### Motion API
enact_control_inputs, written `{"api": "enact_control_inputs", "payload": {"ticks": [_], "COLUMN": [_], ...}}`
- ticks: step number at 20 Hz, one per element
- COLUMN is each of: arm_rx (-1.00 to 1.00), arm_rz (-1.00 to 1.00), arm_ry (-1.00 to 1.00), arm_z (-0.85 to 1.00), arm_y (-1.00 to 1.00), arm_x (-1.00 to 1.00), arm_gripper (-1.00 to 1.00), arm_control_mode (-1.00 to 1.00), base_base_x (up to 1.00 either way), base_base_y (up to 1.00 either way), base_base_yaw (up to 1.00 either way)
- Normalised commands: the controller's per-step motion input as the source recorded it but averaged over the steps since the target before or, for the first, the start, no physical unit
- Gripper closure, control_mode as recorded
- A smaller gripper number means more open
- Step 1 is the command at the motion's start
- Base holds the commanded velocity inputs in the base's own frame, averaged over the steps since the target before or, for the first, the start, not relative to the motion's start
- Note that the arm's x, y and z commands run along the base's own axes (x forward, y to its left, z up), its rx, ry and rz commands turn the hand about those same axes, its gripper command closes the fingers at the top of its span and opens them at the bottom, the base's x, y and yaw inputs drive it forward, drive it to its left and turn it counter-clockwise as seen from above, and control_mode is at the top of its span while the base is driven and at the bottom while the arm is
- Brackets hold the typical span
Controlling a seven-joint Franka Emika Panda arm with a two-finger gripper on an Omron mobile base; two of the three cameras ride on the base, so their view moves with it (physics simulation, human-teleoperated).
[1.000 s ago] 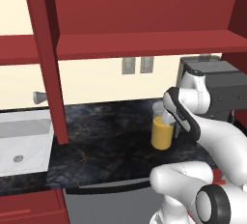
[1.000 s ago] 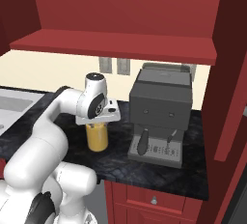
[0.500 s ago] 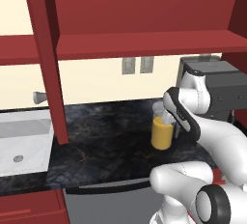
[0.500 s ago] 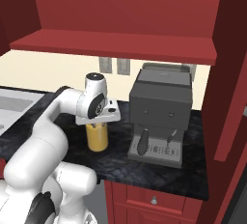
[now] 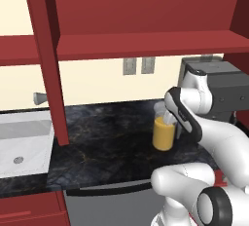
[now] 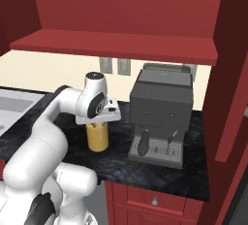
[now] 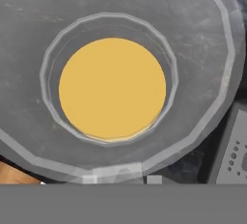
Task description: There is a tray on the dining counter. Grab the cup, mug, and pitcher and place them on the tray. The pitcher may be placed next to the tray if it cannot fit the tray.
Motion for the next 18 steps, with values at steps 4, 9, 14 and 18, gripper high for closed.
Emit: {"api": "enact_control_inputs", "payload": {"ticks": [4,9,14,18], "arm_rx": [-0.02,0.00,0.00,0.00], "arm_rz": [0.00,0.00,0.00,0.00], "arm_ry": [-0.01,-0.06,-0.04,0.00], "arm_z": [0.31,0.30,0.20,0.27], "arm_y": [0.01,0.00,0.00,0.00], "arm_x": [-0.06,-0.18,-0.38,-0.44], "arm_gripper": [1.00,1.00,1.00,1.00], "arm_control_mode": [-1.00,-1.00,-1.00,-1.00], "base_base_x": [0.00,0.00,0.00,0.00], "base_base_y": [0.00,0.00,0.00,0.00], "base_base_yaw": [0.00,0.00,0.00,0.00]}}
